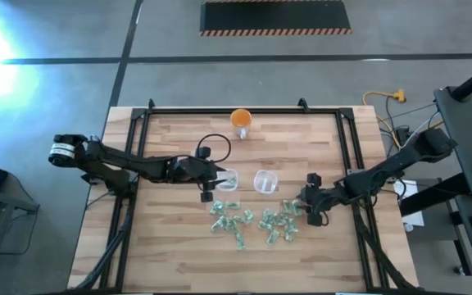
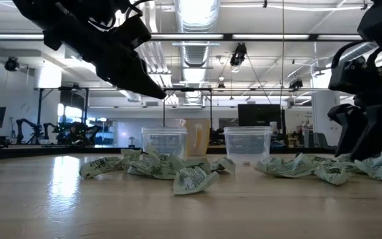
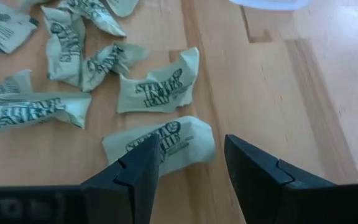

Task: Pick and place Stevia / Truvia into bins
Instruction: Put the green stevia packet into the right transparent container

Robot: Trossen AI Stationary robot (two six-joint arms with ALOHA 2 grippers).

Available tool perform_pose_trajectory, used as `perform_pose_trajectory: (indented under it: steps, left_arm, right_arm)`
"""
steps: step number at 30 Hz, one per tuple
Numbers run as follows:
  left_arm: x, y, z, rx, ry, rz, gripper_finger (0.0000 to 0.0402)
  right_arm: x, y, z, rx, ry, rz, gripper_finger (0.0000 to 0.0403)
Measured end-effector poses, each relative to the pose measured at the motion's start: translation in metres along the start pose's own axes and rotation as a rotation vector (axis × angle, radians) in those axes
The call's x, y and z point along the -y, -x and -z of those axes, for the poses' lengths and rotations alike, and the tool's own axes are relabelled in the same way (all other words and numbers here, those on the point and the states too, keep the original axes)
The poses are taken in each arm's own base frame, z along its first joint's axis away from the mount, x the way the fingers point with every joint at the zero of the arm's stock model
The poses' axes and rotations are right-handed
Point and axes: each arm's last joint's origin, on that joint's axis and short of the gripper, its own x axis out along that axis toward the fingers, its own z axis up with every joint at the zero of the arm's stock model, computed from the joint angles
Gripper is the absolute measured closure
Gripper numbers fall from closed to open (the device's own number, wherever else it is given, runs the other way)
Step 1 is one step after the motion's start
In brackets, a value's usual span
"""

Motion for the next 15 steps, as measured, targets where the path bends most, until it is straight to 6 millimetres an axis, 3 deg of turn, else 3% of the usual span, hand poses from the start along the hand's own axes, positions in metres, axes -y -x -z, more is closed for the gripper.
perform_pose_trajectory:
  steps: [9, 15]
  left_arm:
    - [0.0000, 0.0000, 0.0003, 0.001, 0.001, -0.001, 0.0259]
    - [-0.0001, -0.0001, 0.0008, -0.001, 0.001, -0.005, 0.0259]
  right_arm:
    - [-0.0002, -0.0043, 0.0020, -0.021, 0.004, 0.012, 0.0237]
    - [-0.0001, -0.0036, 0.0018, -0.020, 0.016, 0.010, 0.0280]
